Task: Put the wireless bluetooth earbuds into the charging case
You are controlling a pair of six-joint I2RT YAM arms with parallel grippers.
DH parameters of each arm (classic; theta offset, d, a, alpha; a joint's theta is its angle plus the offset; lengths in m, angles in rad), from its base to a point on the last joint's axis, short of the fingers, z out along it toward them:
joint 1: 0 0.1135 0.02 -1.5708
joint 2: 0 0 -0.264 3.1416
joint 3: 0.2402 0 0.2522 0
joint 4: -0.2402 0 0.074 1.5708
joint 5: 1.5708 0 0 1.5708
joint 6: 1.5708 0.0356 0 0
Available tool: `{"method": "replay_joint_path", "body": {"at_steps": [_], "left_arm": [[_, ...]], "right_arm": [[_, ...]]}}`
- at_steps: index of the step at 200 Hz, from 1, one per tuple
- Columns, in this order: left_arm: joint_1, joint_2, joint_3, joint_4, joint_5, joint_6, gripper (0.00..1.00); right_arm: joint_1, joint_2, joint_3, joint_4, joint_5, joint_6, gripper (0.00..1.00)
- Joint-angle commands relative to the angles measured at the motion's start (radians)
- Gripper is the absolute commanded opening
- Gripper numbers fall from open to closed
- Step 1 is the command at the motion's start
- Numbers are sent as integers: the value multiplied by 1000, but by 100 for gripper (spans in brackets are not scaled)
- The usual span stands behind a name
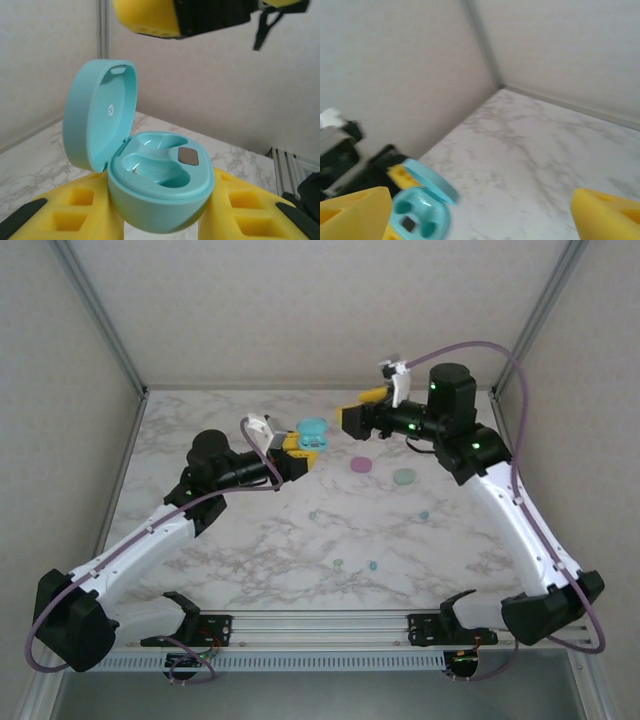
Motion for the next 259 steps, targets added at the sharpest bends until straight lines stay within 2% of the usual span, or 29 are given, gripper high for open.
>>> {"method": "replay_joint_path", "body": {"at_steps": [1, 16, 30, 48, 64, 73, 85, 102, 147, 155, 205, 226, 259], "left_arm": [[-7, 0, -23, 131, -44, -70, 26], [-6, -8, -34, 133, -64, -69, 26], [-6, -16, -38, 130, -70, -67, 26], [-6, -30, -40, 116, -87, -61, 26], [-6, -41, -42, 106, -99, -56, 26], [-6, -42, -40, 104, -100, -54, 26], [-6, -43, -36, 100, -95, -52, 26], [-6, -43, -27, 87, -90, -47, 26], [-7, -62, -21, 40, -95, -26, 27], [-6, -65, -22, 35, -95, -24, 27], [-7, -76, -17, 8, -106, -18, 27], [-7, -76, -15, -2, -109, -13, 27], [-7, -72, -12, -3, -112, -13, 27]], "right_arm": [[-99, -56, -80, -158, 266, 168, 99], [-191, -66, -169, -198, 204, 246, 99], [-239, -62, -241, -269, 198, 302, 98], [-251, -25, -296, -368, 206, 314, 86], [-251, 0, -352, -424, 261, 341, 82], [-251, 7, -395, -431, 316, 353, 79], [-271, 18, -456, -407, 375, 371, 71], [-325, 54, -510, -375, 383, 393, 62], [-415, 187, -565, -261, 373, 334, 59], [-427, 222, -556, -255, 372, 314, 56], [-427, 373, -495, -238, 339, 238, 50], [-421, 398, -495, -230, 282, 218, 49], [-401, 414, -493, -261, 261, 220, 48]]}}
